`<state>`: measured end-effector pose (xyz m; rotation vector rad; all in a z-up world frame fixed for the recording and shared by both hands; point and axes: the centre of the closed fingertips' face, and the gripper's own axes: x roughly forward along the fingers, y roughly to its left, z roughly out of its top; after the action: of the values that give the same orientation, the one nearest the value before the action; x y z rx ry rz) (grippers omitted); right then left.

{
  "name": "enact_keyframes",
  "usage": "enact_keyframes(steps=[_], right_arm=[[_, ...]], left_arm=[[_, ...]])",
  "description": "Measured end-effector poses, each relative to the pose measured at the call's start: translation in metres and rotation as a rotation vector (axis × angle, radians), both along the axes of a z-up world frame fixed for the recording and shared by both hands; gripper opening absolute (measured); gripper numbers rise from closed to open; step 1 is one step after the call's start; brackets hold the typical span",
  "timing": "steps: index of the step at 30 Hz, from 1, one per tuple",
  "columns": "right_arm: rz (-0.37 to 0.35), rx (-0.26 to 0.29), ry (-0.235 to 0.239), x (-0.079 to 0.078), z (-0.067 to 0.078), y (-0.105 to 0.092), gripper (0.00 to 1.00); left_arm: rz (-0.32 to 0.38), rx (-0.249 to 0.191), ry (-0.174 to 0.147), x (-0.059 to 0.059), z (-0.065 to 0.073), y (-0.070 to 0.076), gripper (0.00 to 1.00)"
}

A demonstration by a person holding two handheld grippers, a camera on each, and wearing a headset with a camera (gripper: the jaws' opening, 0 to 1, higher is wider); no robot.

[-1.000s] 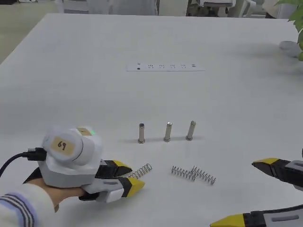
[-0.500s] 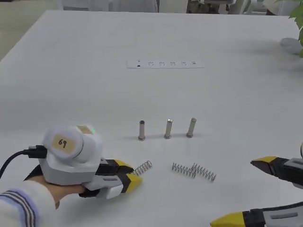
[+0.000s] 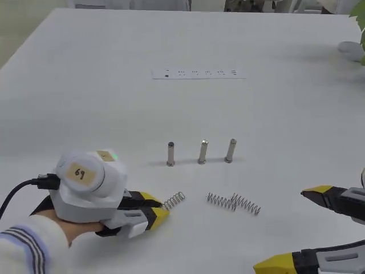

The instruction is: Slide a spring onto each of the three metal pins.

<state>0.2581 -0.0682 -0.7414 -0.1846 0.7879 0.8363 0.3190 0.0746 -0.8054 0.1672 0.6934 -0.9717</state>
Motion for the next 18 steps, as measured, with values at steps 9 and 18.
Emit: enact_keyframes(steps=[9, 18], right_arm=[[0.003, 0.001, -0.001, -0.0006, -0.0006, 0.001, 0.97], [0.017, -0.006, -0.008, 0.0034, 0.0001, 0.0019, 0.95]], left_arm=[[-0.044, 0.028, -0.042, 0.0007, -0.0005, -0.0002, 0.03], [-0.039, 0.011, -0.019, 0.0019, -0.0001, 0.0015, 0.03]])
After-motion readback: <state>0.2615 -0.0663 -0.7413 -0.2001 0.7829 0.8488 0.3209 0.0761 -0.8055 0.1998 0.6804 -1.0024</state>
